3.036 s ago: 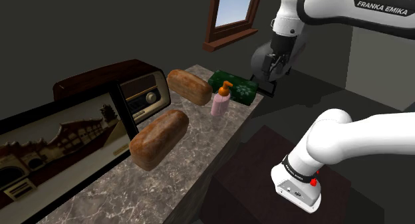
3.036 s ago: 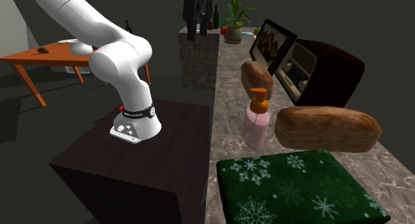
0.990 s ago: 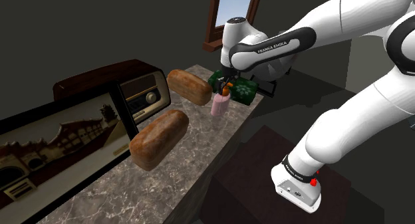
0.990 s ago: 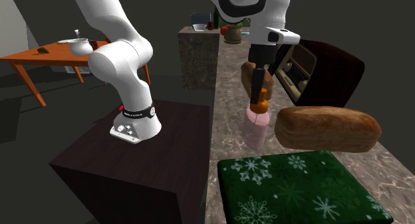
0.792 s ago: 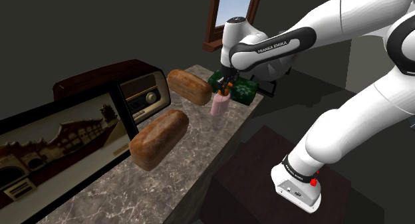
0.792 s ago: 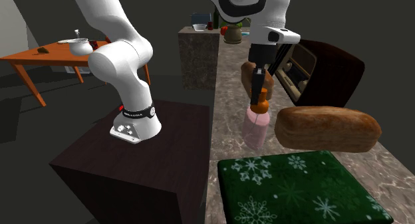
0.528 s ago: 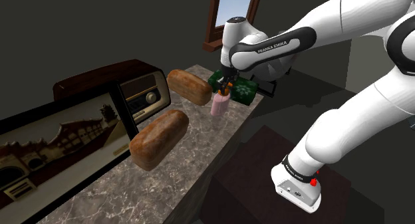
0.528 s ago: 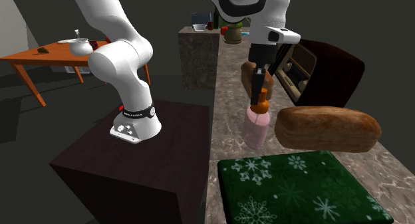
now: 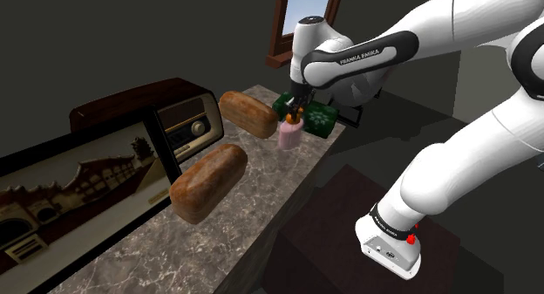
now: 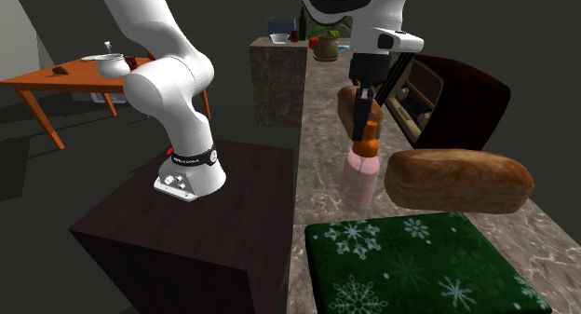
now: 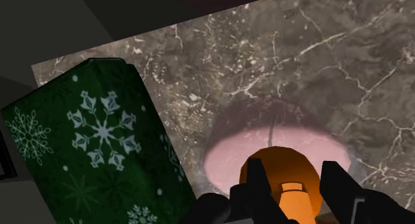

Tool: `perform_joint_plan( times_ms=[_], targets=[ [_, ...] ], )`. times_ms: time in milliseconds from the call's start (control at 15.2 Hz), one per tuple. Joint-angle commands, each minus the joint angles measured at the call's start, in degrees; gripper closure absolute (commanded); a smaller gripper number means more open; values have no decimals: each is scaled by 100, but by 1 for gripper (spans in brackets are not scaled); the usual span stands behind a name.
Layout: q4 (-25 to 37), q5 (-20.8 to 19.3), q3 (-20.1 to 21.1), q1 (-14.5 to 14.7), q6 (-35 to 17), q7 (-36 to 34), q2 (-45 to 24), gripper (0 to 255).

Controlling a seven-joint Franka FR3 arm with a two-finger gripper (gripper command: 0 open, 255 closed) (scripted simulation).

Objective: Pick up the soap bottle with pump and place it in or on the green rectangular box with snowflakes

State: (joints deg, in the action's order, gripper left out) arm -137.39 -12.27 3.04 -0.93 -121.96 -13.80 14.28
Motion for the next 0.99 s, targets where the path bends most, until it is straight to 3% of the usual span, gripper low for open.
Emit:
perform_joint_plan(
  times_ms=[0, 924],
  targets=[
    [81, 24, -2, 5, 168, 39, 78, 255],
    [868, 146, 0, 32, 1261, 266, 404, 255]
  ],
)
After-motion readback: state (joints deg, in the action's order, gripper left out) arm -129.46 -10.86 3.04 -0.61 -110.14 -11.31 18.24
